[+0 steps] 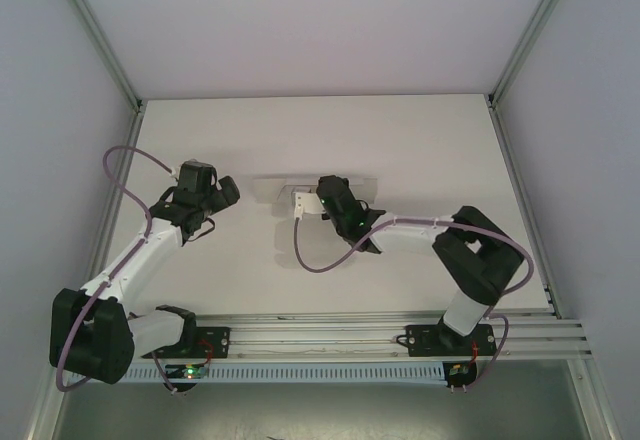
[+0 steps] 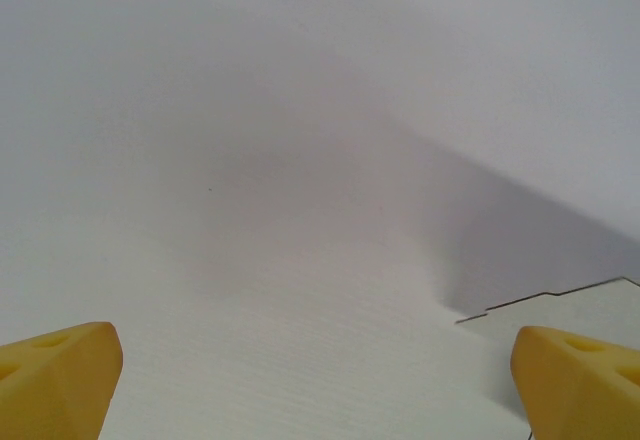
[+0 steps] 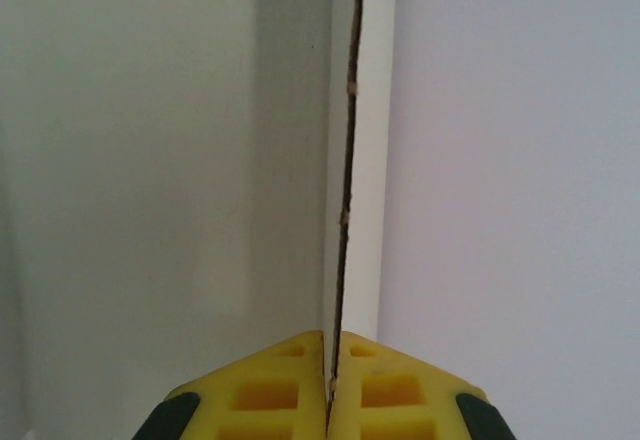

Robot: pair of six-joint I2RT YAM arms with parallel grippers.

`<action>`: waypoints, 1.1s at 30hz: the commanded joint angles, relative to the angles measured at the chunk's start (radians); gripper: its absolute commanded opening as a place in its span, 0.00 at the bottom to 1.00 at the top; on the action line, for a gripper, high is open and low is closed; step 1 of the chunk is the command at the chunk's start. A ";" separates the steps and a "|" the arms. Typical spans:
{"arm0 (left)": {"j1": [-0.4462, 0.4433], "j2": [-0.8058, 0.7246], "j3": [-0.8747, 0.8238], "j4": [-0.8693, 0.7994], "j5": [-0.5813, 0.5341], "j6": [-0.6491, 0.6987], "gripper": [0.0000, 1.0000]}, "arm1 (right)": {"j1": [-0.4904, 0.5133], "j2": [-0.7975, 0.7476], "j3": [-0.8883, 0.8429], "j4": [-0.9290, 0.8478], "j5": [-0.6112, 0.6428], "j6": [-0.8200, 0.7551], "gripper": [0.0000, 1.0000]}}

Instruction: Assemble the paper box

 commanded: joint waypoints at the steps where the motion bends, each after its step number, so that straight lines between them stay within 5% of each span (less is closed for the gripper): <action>1: 0.015 0.010 -0.009 0.032 -0.005 0.007 1.00 | 0.015 0.045 -0.041 0.041 0.019 0.006 0.00; 10: 0.024 0.063 -0.001 0.055 0.004 0.009 1.00 | 0.032 0.062 -0.119 0.240 0.086 -0.058 0.00; 19: 0.024 0.067 -0.102 0.304 0.323 0.104 1.00 | 0.014 -0.012 -0.116 0.219 -0.002 -0.073 0.00; 24: 0.023 0.100 -0.104 0.413 0.481 0.297 1.00 | -0.011 -0.019 -0.137 0.215 -0.067 -0.084 0.00; 27: 0.025 0.182 -0.008 0.323 0.495 0.394 0.95 | -0.017 -0.024 -0.139 0.221 -0.089 -0.088 0.00; 33: 0.025 0.356 0.143 0.176 0.769 0.658 0.85 | -0.023 -0.048 -0.138 0.205 -0.119 -0.092 0.00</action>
